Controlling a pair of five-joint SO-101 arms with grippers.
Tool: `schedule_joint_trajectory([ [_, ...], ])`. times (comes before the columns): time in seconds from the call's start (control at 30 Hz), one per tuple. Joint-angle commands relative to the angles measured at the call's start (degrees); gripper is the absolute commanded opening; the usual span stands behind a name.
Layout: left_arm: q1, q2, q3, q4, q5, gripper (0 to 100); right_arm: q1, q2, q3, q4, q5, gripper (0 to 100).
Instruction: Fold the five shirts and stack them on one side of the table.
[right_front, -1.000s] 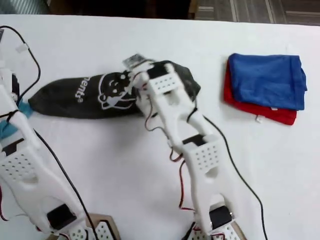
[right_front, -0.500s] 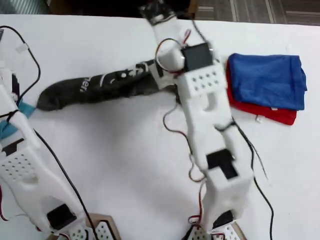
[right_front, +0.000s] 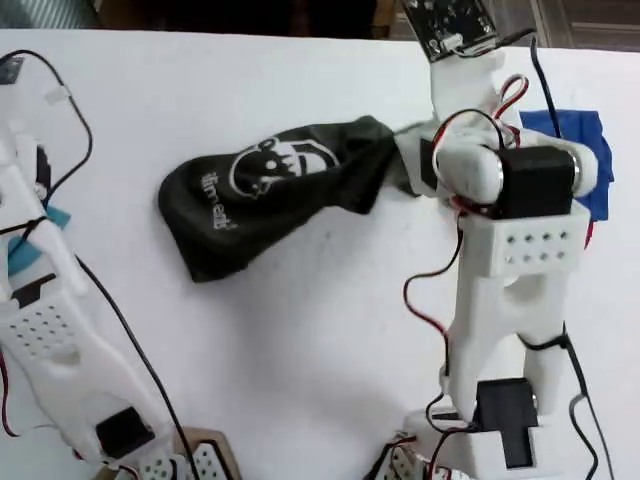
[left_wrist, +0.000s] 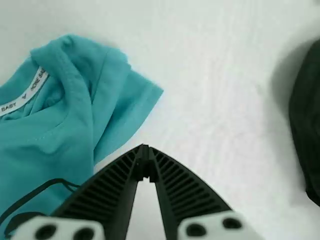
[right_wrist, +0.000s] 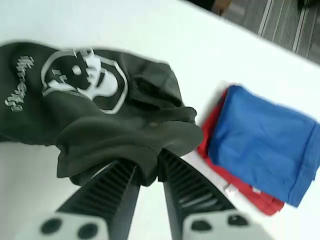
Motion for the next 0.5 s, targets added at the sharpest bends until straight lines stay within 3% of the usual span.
schedule_joint_trajectory([
  [0.0, 4.75, -3.08, 0.31, 1.32, 0.09, 3, 3.56, -2.33, 3.96, -2.15, 0.79, 2.2],
  [0.23, 17.41, -3.6, 17.27, 1.23, -0.09, 3, 11.3, -2.24, 12.92, -11.74, 0.88, 2.2],
  [0.47, 25.49, -5.54, 24.57, 1.23, 0.0, 3, 11.91, -2.24, 21.19, -17.1, 0.88, 2.2],
])
